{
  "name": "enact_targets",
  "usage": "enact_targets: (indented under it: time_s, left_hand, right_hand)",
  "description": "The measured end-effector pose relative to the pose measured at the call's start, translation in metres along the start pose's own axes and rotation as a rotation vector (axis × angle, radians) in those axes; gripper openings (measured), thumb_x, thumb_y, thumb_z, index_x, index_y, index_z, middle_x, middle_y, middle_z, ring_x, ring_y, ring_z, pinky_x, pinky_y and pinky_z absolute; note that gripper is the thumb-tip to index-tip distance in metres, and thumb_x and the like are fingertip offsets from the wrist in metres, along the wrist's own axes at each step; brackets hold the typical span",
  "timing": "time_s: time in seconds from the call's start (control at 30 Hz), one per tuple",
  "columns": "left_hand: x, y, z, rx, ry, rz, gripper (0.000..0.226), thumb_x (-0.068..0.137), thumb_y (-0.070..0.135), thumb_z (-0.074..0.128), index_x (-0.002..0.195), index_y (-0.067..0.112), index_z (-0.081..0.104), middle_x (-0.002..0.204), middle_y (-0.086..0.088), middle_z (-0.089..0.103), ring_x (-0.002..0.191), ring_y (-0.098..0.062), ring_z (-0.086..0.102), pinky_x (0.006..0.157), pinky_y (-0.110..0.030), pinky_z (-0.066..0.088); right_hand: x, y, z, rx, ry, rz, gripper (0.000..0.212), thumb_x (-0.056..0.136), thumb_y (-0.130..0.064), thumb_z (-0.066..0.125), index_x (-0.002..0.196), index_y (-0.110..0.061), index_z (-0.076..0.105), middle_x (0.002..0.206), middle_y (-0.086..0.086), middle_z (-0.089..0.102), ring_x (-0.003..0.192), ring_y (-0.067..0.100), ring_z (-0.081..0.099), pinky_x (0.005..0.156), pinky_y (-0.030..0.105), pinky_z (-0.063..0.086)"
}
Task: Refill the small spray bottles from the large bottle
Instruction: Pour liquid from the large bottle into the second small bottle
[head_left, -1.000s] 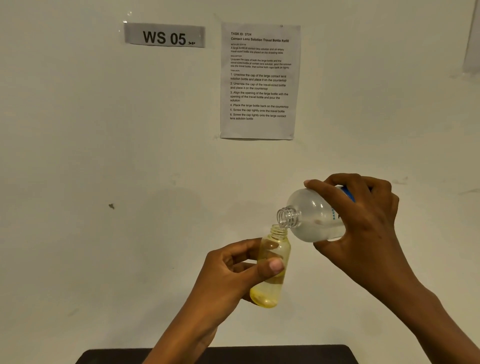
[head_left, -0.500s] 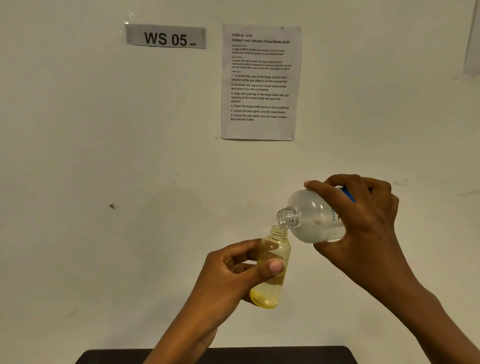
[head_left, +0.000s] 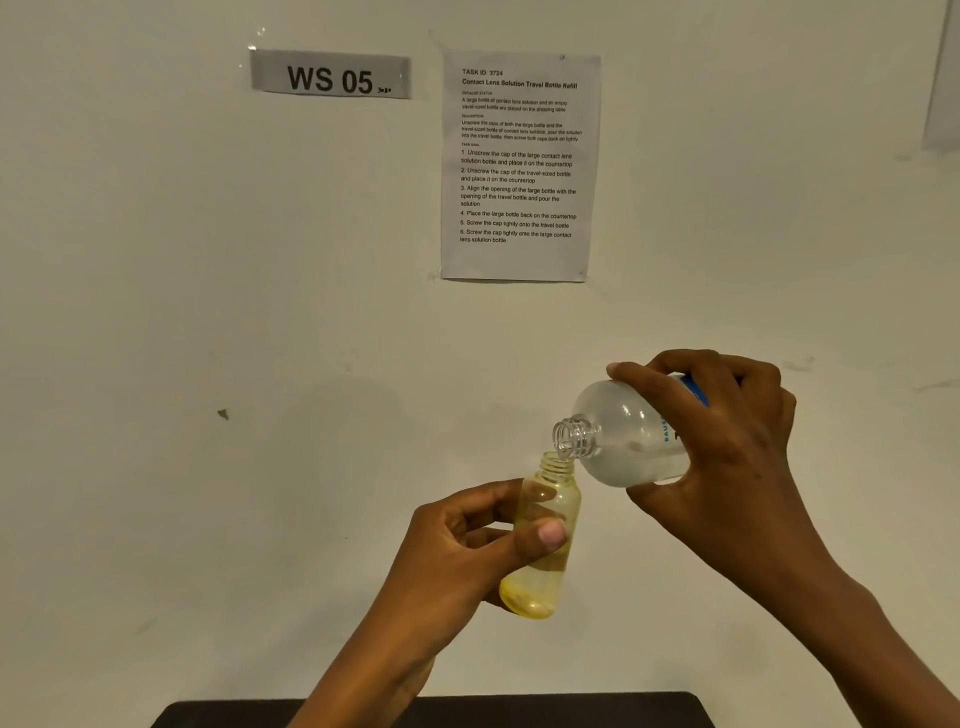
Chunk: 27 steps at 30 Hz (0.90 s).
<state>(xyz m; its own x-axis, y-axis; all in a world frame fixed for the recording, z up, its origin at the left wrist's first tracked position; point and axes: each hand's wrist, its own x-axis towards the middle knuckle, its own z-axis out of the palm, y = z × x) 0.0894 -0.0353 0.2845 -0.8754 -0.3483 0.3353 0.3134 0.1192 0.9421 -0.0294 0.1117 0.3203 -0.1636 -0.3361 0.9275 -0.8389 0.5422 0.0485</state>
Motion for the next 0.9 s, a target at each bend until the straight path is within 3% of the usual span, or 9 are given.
enact_targets:
  time_s: [0.23, 0.4, 0.9]
  left_hand:
    - [-0.0004, 0.0004, -0.0003, -0.007, -0.002, 0.002, 0.038, 0.047, 0.039, 0.071, 0.084, 0.031, 0.071, 0.085, 0.012, 0.074, 0.074, -0.011, 0.071, 0.052, -0.022, 0.053]
    - [-0.0001, -0.0002, -0.0009, -0.003, -0.001, 0.003, 0.04, 0.048, 0.039, 0.071, 0.087, 0.031, 0.071, 0.087, 0.011, 0.073, 0.075, -0.011, 0.071, 0.052, -0.022, 0.053]
    - [0.0032, -0.0027, -0.0017, 0.001, 0.0, 0.005, 0.037, 0.045, 0.042, 0.069, 0.082, 0.035, 0.068, 0.082, 0.019, 0.072, 0.075, -0.007, 0.071, 0.052, -0.021, 0.053]
  right_hand:
    - [0.0001, 0.0017, 0.0008, 0.011, -0.024, -0.002, 0.073, 0.052, -0.016, 0.075, 0.118, -0.031, 0.048, 0.109, 0.001, 0.053, 0.103, 0.024, 0.034, 0.08, 0.022, 0.013]
    - [0.0003, 0.0009, 0.0009, 0.004, -0.01, -0.007, 0.067, 0.053, -0.022, 0.065, 0.118, -0.031, 0.049, 0.108, 0.001, 0.054, 0.102, 0.024, 0.034, 0.08, 0.022, 0.013]
    - [0.0006, 0.0026, 0.0027, 0.006, -0.018, -0.011, 0.069, 0.054, -0.021, 0.07, 0.119, -0.03, 0.049, 0.109, 0.002, 0.053, 0.103, 0.024, 0.034, 0.081, 0.023, 0.013]
